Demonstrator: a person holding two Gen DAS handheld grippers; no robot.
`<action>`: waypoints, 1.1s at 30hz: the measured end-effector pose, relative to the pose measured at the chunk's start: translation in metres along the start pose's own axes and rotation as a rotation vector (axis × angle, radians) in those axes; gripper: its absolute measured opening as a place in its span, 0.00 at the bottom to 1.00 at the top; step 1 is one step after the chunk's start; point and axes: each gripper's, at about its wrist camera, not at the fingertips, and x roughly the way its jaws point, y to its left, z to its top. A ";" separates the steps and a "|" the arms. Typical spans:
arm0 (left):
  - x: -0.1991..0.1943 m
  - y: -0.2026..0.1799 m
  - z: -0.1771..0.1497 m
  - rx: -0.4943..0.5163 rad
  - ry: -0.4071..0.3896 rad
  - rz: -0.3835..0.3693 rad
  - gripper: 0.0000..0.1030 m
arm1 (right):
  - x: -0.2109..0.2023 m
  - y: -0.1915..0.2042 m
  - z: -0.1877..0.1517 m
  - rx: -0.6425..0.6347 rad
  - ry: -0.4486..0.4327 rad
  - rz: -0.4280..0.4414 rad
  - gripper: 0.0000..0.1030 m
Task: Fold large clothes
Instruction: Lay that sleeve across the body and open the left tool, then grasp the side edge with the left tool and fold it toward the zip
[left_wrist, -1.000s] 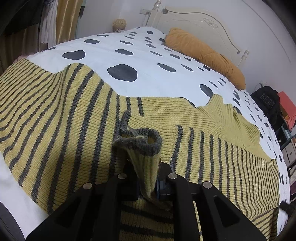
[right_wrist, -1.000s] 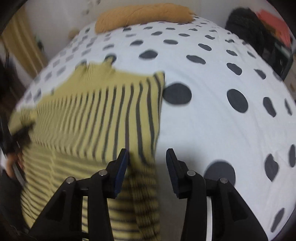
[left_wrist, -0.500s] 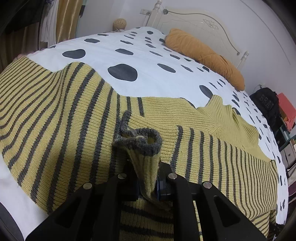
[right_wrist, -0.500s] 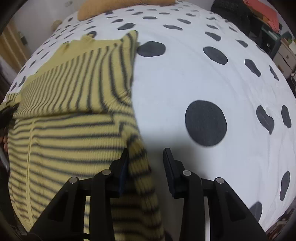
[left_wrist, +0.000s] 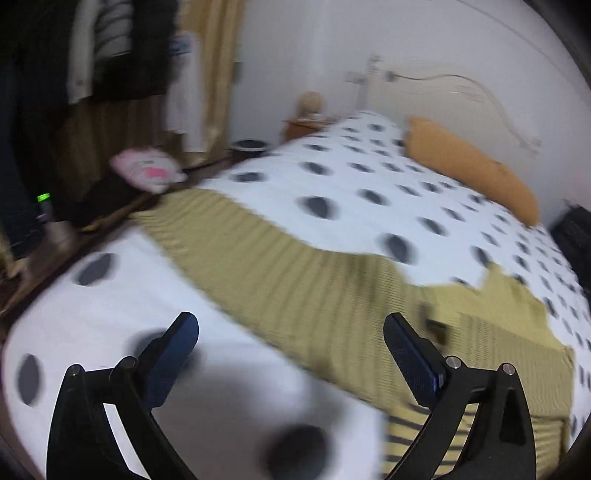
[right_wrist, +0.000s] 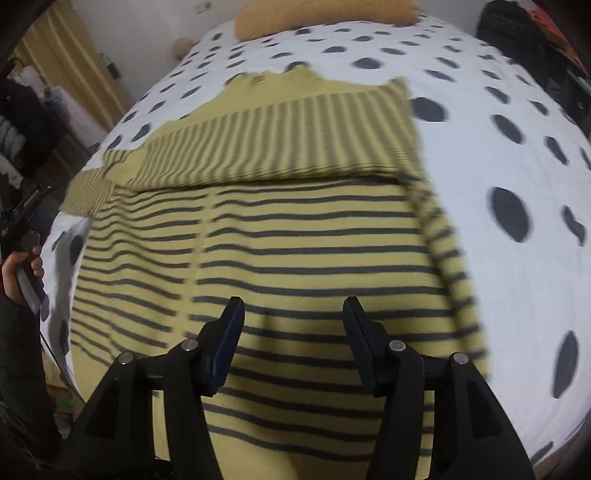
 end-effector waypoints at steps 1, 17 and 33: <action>0.009 0.019 0.008 -0.026 0.018 0.029 0.97 | 0.008 0.011 0.002 -0.008 0.009 0.008 0.55; 0.188 0.216 0.091 -0.463 0.233 -0.010 0.74 | 0.067 0.072 0.013 0.030 0.044 -0.009 0.55; 0.107 0.141 0.115 -0.378 0.245 -0.118 0.09 | 0.070 0.067 0.017 0.091 0.032 0.017 0.58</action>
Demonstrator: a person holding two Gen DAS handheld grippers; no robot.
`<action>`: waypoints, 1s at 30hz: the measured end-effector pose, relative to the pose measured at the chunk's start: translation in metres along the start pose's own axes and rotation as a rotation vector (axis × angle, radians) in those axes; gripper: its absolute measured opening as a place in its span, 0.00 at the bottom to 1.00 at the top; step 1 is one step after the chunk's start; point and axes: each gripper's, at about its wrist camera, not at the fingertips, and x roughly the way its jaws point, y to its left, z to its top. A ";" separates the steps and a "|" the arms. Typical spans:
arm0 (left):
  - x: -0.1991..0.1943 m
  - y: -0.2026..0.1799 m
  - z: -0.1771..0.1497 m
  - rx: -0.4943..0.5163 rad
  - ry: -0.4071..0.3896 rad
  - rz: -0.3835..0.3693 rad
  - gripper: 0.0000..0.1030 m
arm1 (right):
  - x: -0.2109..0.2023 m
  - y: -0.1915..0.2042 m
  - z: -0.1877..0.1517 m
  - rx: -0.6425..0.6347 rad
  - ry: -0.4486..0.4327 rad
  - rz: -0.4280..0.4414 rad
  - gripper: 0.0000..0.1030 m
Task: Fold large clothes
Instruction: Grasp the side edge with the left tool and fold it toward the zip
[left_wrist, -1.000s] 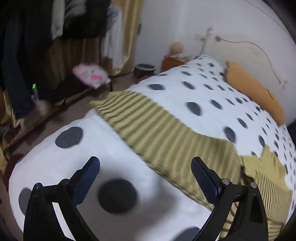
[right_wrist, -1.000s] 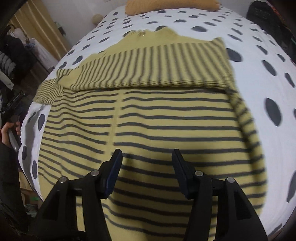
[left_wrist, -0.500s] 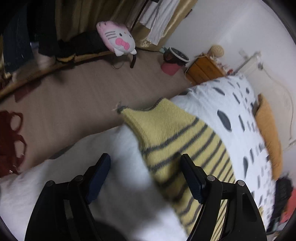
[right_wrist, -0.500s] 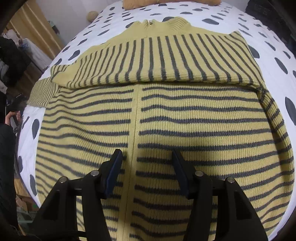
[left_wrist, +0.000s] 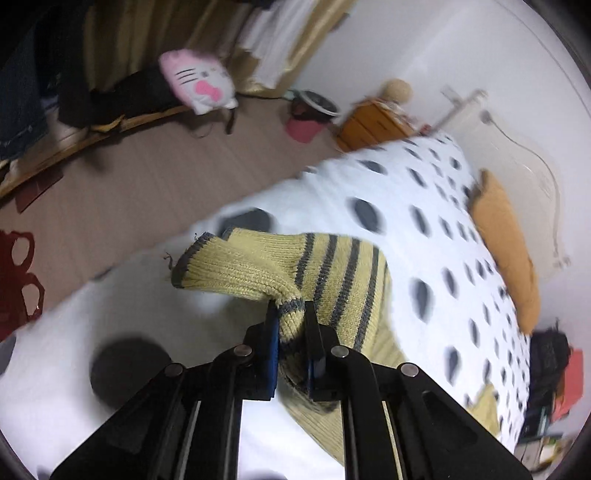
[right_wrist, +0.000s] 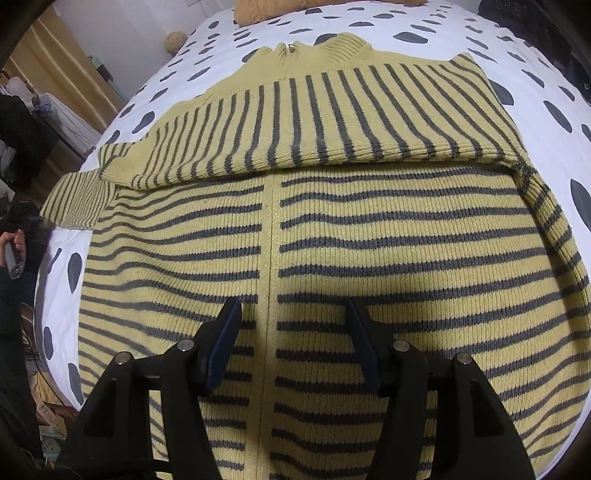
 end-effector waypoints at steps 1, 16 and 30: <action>-0.011 -0.016 -0.008 0.038 -0.003 0.005 0.09 | -0.001 -0.001 -0.001 0.004 0.002 0.005 0.58; -0.090 -0.360 -0.282 0.566 0.060 -0.285 0.09 | -0.095 -0.082 -0.039 0.114 -0.109 0.086 0.58; -0.019 -0.445 -0.504 0.803 0.381 -0.412 0.63 | -0.131 -0.183 -0.056 0.268 -0.155 0.063 0.60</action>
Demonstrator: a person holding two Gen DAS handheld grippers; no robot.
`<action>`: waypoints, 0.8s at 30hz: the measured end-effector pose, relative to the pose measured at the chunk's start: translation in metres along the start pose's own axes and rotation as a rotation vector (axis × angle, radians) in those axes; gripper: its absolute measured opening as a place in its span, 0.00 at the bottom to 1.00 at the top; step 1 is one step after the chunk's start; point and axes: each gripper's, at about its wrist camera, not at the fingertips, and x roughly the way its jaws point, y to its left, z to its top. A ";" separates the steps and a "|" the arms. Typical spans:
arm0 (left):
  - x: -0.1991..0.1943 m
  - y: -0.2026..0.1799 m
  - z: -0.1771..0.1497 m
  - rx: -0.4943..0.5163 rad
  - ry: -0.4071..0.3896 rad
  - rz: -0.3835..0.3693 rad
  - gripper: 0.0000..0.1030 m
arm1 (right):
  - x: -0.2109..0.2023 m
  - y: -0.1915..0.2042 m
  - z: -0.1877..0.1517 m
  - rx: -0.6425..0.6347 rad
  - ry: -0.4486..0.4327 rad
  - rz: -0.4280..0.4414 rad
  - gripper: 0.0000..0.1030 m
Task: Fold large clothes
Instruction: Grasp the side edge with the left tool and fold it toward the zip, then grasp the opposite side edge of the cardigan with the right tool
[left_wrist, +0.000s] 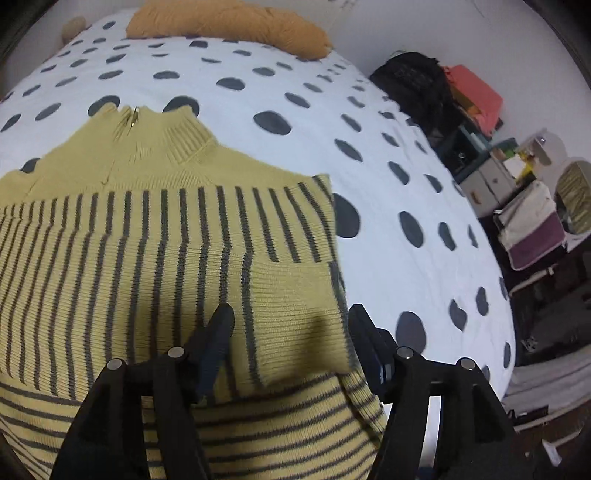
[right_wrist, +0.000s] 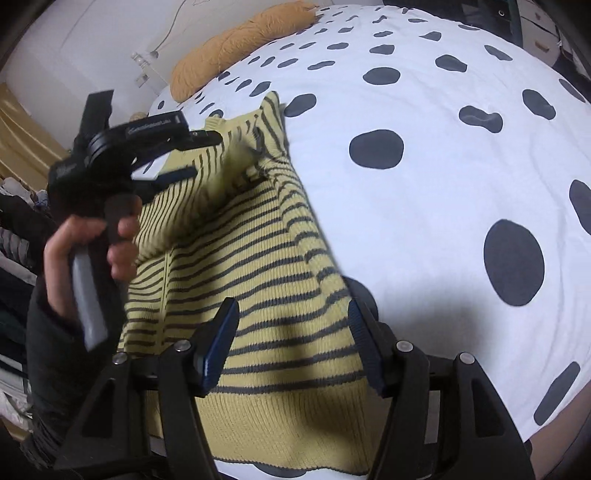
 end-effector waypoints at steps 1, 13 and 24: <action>-0.015 0.005 0.000 0.011 -0.035 0.010 0.63 | 0.001 0.000 0.003 -0.002 -0.006 0.005 0.60; -0.132 0.203 -0.053 -0.115 -0.198 0.506 0.92 | 0.103 0.054 0.116 -0.112 -0.058 -0.152 0.64; -0.133 0.273 -0.077 -0.291 -0.181 0.426 0.92 | 0.103 0.088 0.138 -0.248 -0.064 -0.201 0.15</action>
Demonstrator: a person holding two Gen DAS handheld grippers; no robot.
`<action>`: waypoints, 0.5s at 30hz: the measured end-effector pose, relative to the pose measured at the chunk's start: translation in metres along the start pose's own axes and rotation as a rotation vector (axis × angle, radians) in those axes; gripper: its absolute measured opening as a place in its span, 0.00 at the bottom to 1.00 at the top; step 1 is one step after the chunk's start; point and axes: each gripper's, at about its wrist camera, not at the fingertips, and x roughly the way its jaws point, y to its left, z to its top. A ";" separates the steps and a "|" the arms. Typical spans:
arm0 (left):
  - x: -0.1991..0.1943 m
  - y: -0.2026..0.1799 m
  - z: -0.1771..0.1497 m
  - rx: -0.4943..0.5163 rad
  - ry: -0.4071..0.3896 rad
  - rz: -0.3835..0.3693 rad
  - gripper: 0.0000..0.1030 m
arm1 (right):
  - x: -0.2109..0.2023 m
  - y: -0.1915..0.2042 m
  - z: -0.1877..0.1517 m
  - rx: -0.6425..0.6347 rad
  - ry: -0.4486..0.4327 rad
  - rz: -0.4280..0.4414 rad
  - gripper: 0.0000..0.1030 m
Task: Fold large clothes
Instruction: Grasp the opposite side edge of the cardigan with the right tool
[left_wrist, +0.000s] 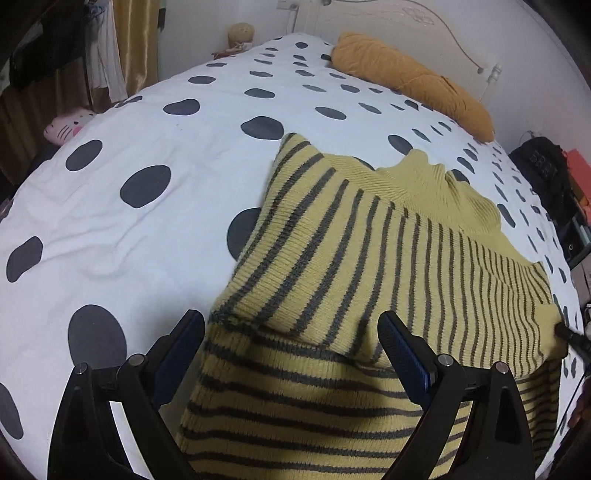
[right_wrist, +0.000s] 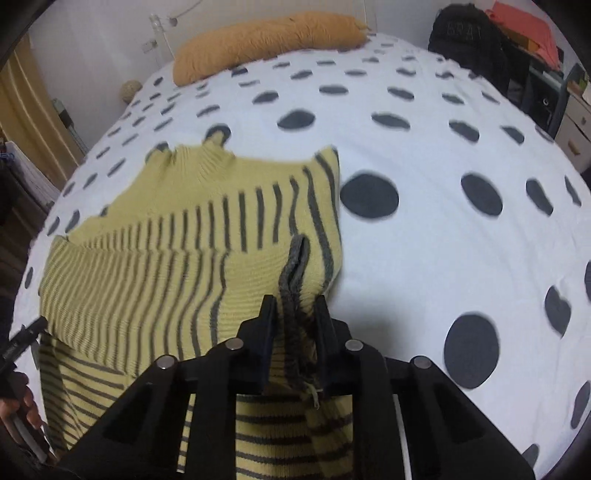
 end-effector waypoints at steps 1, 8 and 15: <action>-0.001 -0.002 0.001 0.004 -0.007 -0.007 0.92 | -0.010 0.004 0.009 -0.012 -0.043 -0.012 0.04; 0.005 -0.023 0.010 0.032 -0.022 -0.017 0.92 | -0.038 0.006 0.067 -0.030 -0.085 0.002 0.07; 0.006 -0.026 0.007 0.010 0.002 -0.054 0.92 | 0.017 -0.011 -0.002 0.019 0.179 0.078 0.32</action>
